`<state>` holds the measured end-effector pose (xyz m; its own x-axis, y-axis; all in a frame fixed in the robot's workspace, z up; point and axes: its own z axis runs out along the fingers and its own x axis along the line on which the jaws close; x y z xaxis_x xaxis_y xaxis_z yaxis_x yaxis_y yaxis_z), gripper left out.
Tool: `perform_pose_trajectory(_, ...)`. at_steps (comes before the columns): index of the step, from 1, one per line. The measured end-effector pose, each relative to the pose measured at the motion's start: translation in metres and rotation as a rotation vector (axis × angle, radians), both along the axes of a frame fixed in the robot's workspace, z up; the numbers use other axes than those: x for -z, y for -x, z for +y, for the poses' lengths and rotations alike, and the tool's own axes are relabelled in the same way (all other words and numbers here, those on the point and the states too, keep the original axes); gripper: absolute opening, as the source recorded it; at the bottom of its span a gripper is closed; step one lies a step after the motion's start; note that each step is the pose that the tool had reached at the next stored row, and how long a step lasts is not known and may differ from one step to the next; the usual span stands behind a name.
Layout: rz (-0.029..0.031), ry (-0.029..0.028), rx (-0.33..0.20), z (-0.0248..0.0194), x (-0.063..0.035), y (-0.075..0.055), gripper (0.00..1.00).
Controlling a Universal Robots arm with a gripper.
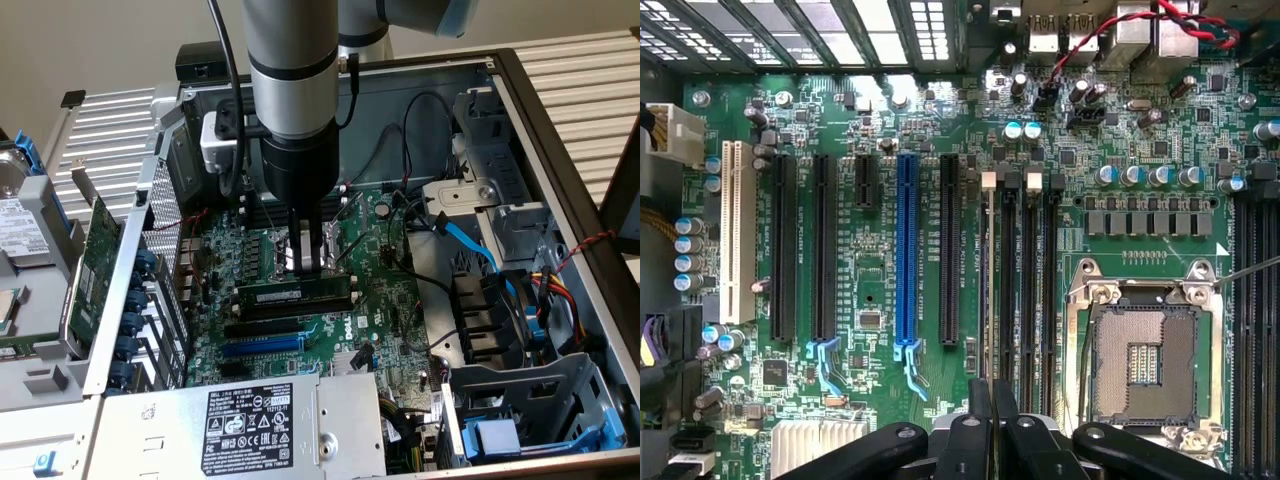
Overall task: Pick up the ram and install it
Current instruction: 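Insert the ram into the slot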
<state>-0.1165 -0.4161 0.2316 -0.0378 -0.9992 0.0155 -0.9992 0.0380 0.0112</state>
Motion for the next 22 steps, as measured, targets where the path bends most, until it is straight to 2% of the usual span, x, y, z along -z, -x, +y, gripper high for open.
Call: perform_pose_trajectory(22,-0.0002,-0.0001,0.0,0.0002,0.0016,0.0005,0.13)
